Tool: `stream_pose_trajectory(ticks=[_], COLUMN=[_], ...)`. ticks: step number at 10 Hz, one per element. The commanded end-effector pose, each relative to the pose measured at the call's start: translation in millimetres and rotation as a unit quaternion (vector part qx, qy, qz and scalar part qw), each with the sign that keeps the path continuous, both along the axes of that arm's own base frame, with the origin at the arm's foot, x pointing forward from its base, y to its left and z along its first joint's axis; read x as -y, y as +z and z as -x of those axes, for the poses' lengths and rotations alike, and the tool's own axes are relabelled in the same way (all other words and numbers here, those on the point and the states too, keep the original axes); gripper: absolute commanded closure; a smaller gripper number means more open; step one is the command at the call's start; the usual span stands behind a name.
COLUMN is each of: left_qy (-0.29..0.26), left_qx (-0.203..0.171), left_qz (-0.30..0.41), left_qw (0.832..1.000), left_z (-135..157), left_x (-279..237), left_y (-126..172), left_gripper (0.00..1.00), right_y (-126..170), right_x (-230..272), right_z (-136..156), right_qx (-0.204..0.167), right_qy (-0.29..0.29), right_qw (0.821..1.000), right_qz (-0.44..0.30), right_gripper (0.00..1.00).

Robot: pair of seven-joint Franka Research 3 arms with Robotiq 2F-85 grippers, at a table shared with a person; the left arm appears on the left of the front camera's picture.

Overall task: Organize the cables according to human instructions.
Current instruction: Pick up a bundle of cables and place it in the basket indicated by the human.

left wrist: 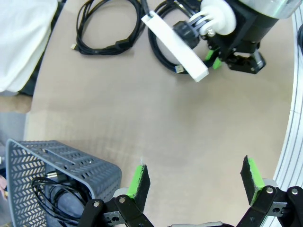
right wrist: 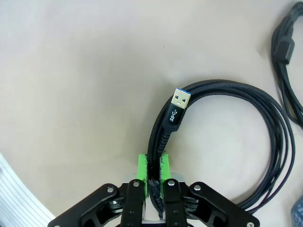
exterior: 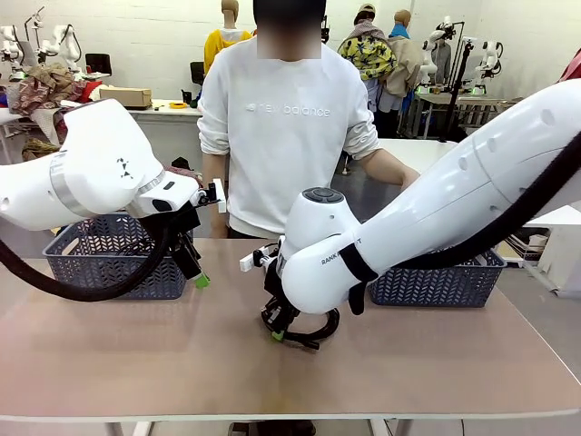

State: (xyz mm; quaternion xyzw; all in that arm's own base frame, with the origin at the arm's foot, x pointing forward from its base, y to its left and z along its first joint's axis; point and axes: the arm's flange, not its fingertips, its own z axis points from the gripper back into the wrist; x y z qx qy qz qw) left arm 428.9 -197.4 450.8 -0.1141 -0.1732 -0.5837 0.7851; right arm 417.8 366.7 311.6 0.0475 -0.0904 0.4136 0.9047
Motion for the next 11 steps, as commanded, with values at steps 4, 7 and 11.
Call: stream_pose_trajectory(ticks=[4,7,11], left_qy=[0.003,0.003,0.003], left_qx=[0.001,0.001,0.001], left_qz=[0.0,0.0,0.0], left_qw=[1.0,1.0,1.0], left_z=[-0.3,-0.3,-0.3], left_x=[-2.1,-2.1,-2.1], left_y=[0.4,0.4,0.4], left_gripper=[0.0,0.0,0.0], right_y=[92.9,158.3,214.7], right_x=[50.8,91.8,172.6], right_z=[25.9,15.1,-21.7], right_qx=[-0.017,0.01,0.043], right_qy=[0.064,0.096,0.201], right_qw=[0.998,0.995,0.977], right_qz=[0.01,0.026,0.062], right_gripper=[1.0,1.0,1.0])
